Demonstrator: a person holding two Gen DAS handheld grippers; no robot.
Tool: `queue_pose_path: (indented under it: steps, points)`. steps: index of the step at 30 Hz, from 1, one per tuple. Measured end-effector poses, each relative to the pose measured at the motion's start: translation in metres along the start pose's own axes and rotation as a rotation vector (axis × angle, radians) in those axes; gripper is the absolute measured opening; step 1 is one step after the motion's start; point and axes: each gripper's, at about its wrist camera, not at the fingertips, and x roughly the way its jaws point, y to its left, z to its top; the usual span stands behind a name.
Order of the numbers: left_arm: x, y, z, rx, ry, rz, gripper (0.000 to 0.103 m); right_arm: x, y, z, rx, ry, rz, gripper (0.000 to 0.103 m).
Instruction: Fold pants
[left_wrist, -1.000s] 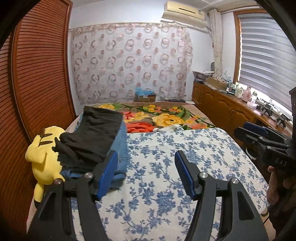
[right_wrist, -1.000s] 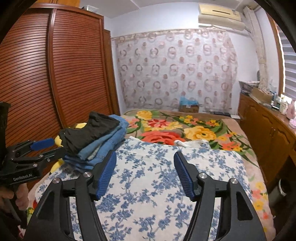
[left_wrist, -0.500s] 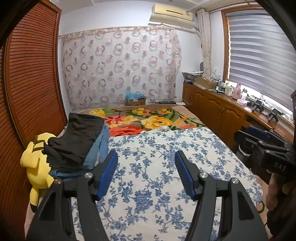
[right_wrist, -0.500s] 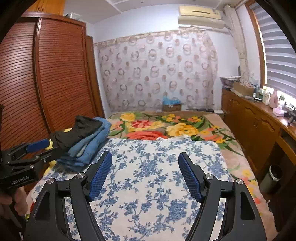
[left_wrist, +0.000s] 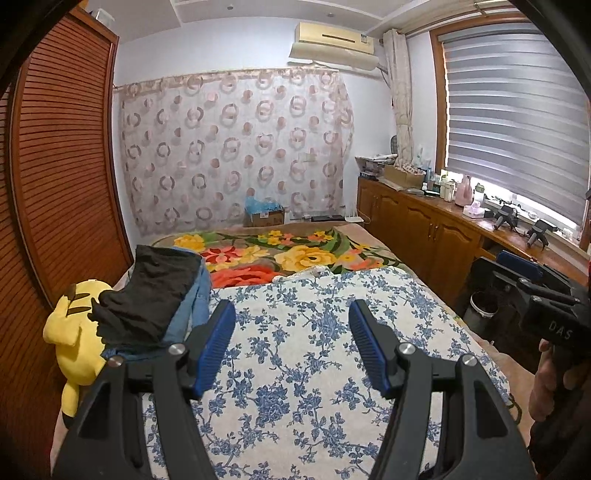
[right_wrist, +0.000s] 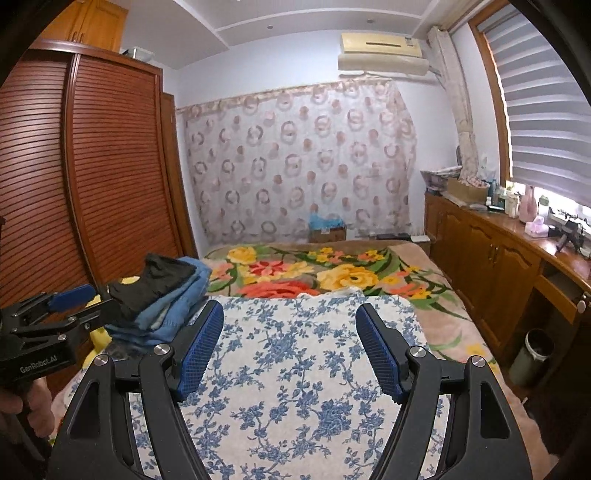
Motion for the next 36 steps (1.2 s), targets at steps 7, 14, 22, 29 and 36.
queue_pose_path:
  steps: [7, 14, 22, 29, 36]
  points:
    - [-0.01, 0.005, 0.001, -0.007, -0.014, 0.014, 0.063, -0.005, 0.0, -0.001, 0.0, -0.01, -0.024, 0.076]
    - [-0.01, 0.011, -0.001, -0.02, -0.011, 0.023, 0.064, -0.006, 0.002, -0.002, -0.005, -0.015, -0.033, 0.076]
    - [-0.01, 0.012, -0.001, -0.019, -0.011, 0.022, 0.064, -0.007, 0.004, -0.001, -0.009, -0.018, -0.035, 0.076]
    - [-0.01, 0.012, -0.001, -0.02, -0.012, 0.023, 0.064, -0.007, 0.004, -0.002, -0.008, -0.018, -0.033, 0.076]
    - [-0.01, 0.012, 0.0, -0.02, -0.011, 0.021, 0.064, -0.007, 0.005, -0.002, -0.008, -0.018, -0.035, 0.076]
